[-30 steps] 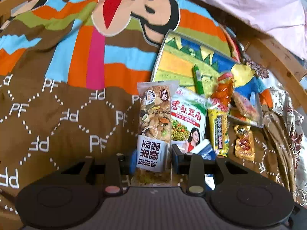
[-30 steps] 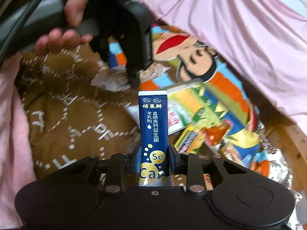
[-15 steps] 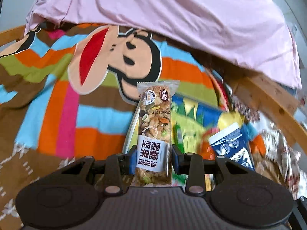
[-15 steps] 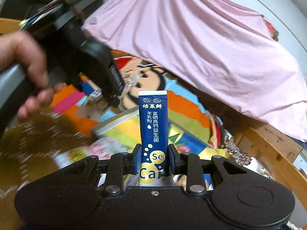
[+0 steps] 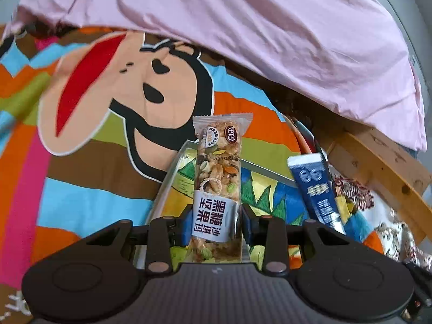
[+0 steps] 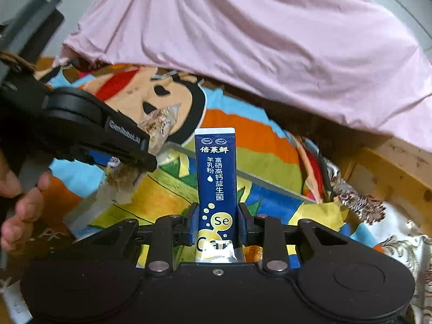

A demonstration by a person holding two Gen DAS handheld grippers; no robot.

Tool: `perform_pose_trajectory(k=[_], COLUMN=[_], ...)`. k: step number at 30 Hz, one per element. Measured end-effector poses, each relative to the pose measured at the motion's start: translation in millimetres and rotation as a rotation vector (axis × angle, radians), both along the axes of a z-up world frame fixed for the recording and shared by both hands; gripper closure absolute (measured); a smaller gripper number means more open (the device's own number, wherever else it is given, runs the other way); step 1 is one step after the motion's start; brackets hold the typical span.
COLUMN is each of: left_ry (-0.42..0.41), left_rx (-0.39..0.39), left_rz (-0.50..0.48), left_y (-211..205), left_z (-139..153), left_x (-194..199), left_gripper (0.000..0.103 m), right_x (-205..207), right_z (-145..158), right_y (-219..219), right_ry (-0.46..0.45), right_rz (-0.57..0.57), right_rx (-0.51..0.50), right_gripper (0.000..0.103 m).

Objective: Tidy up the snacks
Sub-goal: 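Carry the nut bar with left tool while right tool carries the milk stick over the tray, then lower both items into the tray and open both tools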

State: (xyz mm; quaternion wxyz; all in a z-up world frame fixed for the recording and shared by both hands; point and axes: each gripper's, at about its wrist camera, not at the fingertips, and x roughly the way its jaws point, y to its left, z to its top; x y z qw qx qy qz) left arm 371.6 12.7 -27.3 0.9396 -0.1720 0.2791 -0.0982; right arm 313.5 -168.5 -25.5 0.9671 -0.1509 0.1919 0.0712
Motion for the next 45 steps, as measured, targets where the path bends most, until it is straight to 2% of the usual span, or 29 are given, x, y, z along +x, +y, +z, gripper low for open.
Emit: perform_pose_trajectory(k=[11,24,34,36,40,45], left_ry=[0.152,0.216,0.224,0.227,0.229,0.199], left_rx=[0.099,0.185,0.203,0.181,0.159,0.150], left_rz=[-0.029,-0.057,-0.066,-0.069,-0.064,-0.056], left_y=[-10.5,-24.1,-25.5,-23.1,-19.6,-16.7], left_z=[-31.0,-45.5,-47.0,-46.7,-46.1,-36.7], left_x=[36.1,45.2,46.5,46.8,46.8,39.6], left_gripper=[0.064,0.064,0.063,0.063,0.061,0.045], right_x=[36.8,43.2,41.3,40.3,36.9,27.8], right_z=[-30.1,-38.0,-41.3,-41.2,-38.8,-24.7], right_y=[4.7,10.3,12.7,12.6,11.3,5.9], right_ry=[0.127,0.163,0.167,0.167,0.164,0.125], right_rz=[-0.056,-0.061,-0.051,-0.048,-0.044,-0.044], right_rx=[-0.036,-0.072,-0.098,-0.101,-0.098,-0.080], right_gripper=[0.072,0.070,0.066,0.065,0.051,0.037])
